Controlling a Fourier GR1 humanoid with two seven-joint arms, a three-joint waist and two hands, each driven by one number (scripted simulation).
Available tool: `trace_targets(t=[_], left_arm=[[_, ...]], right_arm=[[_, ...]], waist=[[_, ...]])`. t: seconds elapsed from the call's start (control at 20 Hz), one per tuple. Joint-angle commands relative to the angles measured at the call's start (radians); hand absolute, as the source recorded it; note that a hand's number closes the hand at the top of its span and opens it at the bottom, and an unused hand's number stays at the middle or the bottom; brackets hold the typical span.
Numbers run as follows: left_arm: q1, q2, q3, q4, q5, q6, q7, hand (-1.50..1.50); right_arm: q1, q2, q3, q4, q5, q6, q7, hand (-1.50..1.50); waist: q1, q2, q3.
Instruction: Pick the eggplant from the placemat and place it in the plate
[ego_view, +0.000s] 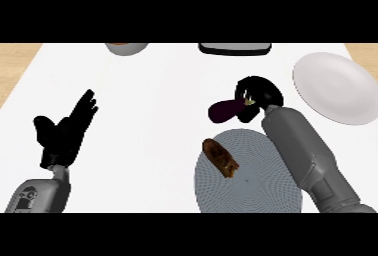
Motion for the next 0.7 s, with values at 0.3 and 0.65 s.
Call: trace_targets(t=[0.3, 0.65], left_arm=[[-0.022, 0.008, 0.020, -0.007, 0.005, 0.008, 0.032, 0.00], [-0.007, -0.002, 0.021, 0.016, -0.002, -0.001, 0.016, 0.00]], right_arm=[[-0.110, -0.056, -0.042, -0.038, 0.200, -0.589, 0.277, 1.50], [-0.158, -0.085, -0.123, 0.013, 0.216, -0.706, 0.405, 1.50]], waist=[[-0.018, -0.005, 0.001], [-0.024, -0.006, 0.001]])
